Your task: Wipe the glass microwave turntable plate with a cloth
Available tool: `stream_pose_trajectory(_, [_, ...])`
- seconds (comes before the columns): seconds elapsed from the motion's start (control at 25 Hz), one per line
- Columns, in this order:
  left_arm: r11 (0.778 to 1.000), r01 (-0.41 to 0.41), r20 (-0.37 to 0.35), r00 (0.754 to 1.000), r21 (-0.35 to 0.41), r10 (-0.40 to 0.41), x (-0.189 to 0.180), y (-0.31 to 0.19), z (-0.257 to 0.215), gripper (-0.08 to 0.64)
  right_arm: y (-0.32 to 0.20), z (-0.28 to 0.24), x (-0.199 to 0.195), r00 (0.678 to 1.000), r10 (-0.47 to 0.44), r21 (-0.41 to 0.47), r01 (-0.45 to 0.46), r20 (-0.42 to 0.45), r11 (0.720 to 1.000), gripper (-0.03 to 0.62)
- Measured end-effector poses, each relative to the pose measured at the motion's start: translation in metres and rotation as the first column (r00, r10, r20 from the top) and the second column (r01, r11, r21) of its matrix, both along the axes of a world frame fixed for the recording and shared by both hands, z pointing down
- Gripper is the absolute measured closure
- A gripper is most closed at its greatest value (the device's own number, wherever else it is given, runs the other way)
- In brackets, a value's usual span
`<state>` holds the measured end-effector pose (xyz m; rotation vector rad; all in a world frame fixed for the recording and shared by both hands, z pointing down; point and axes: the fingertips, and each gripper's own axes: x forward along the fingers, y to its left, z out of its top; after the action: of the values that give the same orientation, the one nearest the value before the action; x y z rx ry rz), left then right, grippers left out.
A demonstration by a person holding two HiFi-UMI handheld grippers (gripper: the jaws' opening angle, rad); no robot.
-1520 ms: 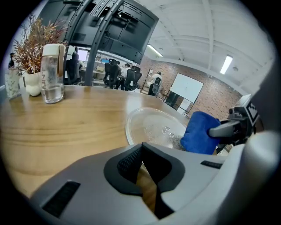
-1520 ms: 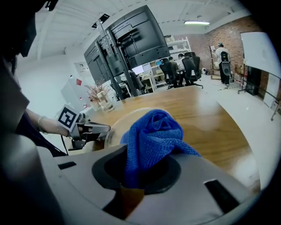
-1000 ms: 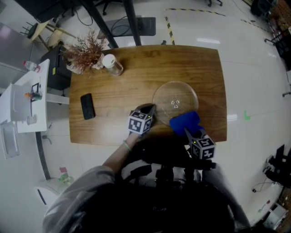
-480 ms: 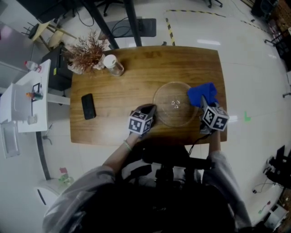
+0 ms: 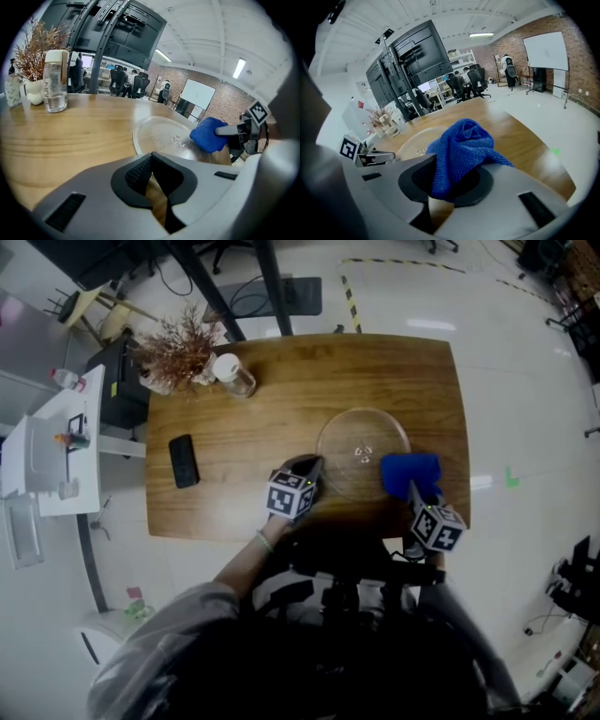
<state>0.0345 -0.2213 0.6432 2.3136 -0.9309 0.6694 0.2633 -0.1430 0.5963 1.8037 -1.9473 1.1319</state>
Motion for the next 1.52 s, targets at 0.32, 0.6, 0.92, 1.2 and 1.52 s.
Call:
stream_pose_trajectory(0.32, [1.0,-0.008,-0.006,1.0,0.003,0.008,-0.001,0.0,-0.001,0.555,0.055,0.014,-0.032,1.0,0.001,-0.025,0.0,0.026,1.0,0.511])
stream_pose_trajectory(0.6, [0.999,0.035,-0.11,0.993,0.023,-0.032,-0.013,0.004,-0.012,0.555,0.047,-0.024,-0.037,0.998,0.066,0.09,-0.066,0.005,0.994,0.511])
stream_pose_trajectory(0.92, [0.999,-0.05,-0.25,0.967,0.011,0.051,-0.023,0.033,-0.051,0.555,0.068,-0.039,-0.067,0.993,0.113,0.132,-0.118,0.041,0.984,0.512])
stream_pose_trajectory(1.2, [0.991,-0.129,-0.313,0.941,0.034,0.133,-0.047,0.065,-0.075,0.555,0.1,-0.05,-0.109,0.986,0.165,0.153,-0.168,0.035,0.974,0.511])
stream_pose_trajectory(1.52, [0.985,-0.175,-0.38,0.911,0.004,0.163,-0.056,0.105,-0.08,0.555,0.158,-0.054,-0.138,0.982,0.186,0.149,-0.186,0.014,0.971,0.512])
